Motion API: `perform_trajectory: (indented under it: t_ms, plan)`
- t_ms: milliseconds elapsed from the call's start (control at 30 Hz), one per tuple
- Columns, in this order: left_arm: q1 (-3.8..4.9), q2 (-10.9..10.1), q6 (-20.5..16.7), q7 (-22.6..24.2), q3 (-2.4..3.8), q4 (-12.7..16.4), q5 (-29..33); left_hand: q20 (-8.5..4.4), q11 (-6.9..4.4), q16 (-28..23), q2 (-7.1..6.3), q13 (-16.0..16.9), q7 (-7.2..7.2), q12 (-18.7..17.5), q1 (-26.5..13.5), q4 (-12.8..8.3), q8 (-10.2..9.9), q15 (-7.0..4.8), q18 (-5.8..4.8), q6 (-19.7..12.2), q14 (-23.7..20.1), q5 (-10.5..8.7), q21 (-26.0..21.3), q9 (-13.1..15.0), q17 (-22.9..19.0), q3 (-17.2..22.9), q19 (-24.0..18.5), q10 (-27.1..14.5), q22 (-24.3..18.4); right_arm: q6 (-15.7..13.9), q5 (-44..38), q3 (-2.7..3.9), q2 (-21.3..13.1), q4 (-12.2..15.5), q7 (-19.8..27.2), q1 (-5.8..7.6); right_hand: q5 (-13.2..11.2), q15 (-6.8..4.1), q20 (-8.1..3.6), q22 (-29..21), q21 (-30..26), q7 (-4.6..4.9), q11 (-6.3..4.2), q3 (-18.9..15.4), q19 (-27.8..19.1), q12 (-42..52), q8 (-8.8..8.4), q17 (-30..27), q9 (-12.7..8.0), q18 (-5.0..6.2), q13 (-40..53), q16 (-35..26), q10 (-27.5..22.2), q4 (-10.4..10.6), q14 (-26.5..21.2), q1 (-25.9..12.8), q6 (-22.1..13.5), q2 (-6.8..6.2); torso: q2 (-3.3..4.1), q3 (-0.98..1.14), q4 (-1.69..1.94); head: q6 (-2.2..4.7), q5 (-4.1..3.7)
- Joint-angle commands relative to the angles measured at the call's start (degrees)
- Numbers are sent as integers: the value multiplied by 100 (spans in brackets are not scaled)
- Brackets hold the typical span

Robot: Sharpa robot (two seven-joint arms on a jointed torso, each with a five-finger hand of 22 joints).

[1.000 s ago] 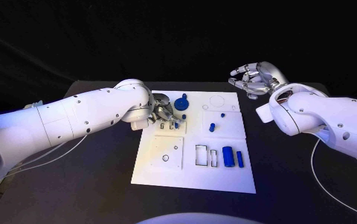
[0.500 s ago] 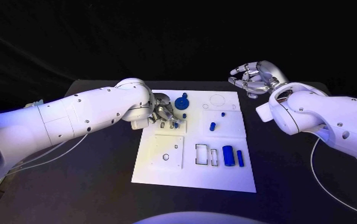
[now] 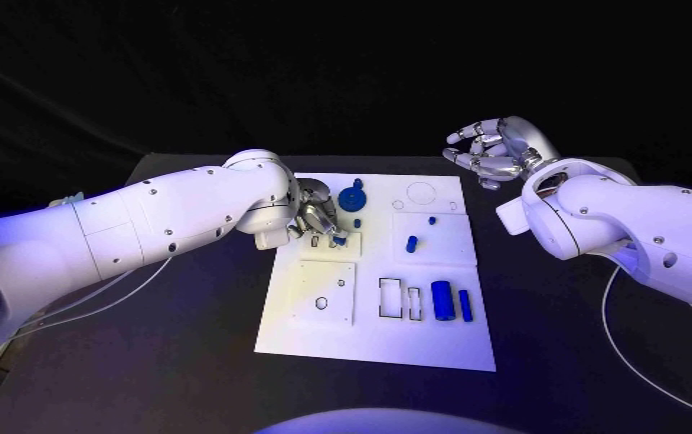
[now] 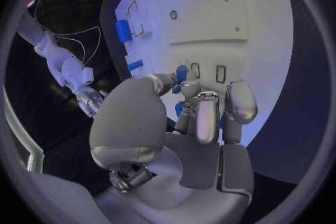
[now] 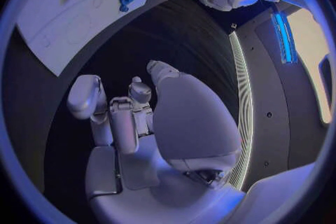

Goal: Assemble the parts on the task board

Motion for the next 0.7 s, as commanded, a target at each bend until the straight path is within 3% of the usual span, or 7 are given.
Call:
perform_trajectory:
  t_ms: [33, 233, 500, 700]
  plan:
    - [2, -2, -72, 149, -1, 7, 220, -12, 23, 30, -71, -16, 9, -32, -85, -939, 58, 27, -23, -48, 275, 22, 31, 443, 109, 1031, -38, 17, 8, 39, -48, 0, 6, -1, 17, -5, 31, -41, -3, 7, 4, -13, 13, 52, 19, 23, 39, 533, -8, 69, 9, -9, 38, -4, 340, -56, 26, -12, -4, 1, 0, -2, 4]
    - [2, -49, -113, 179, -1, 33, 309, -11, 25, 33, -97, -5, 17, -29, -177, -1117, 92, 28, -28, -42, 277, 78, 52, 521, 110, 1219, -18, 41, 49, 31, -39, -1, -3, -1, 22, -6, 43, -42, -3, 3, -2, -13, 13, 58, 17, 23, 42, 524, -10, 70, 6, -12, 37, -3, 338, -60, 26, -15, -5, 4, 1, -7, 3]
    - [3, -207, -180, 213, 1, 194, 374, -13, 22, 41, -123, -21, 15, -39, -236, -1192, 111, 26, -33, -21, 281, 127, 68, 557, 123, 1281, 2, 50, 81, 25, -29, -1, -22, 12, 26, -7, 59, -42, -4, 2, -5, -13, 13, 66, 17, 28, 45, 520, -12, 70, 10, -14, 43, -2, 337, -68, 27, -19, -6, 3, 13, 3, 2]
    - [1, -318, -352, 298, 1, 351, 110, -31, 0, 82, -207, 85, -4, 40, -342, -1357, 139, 6, -50, 59, 303, 405, 117, 628, 194, 1383, 68, 176, 185, 9, -27, -1, -35, 21, 33, -7, 69, -42, -4, -5, -16, -13, 13, 71, 12, 20, 48, 511, -13, 73, -5, -17, 33, 1, 335, -75, 27, -21, 3, 7, 11, 3, 38]
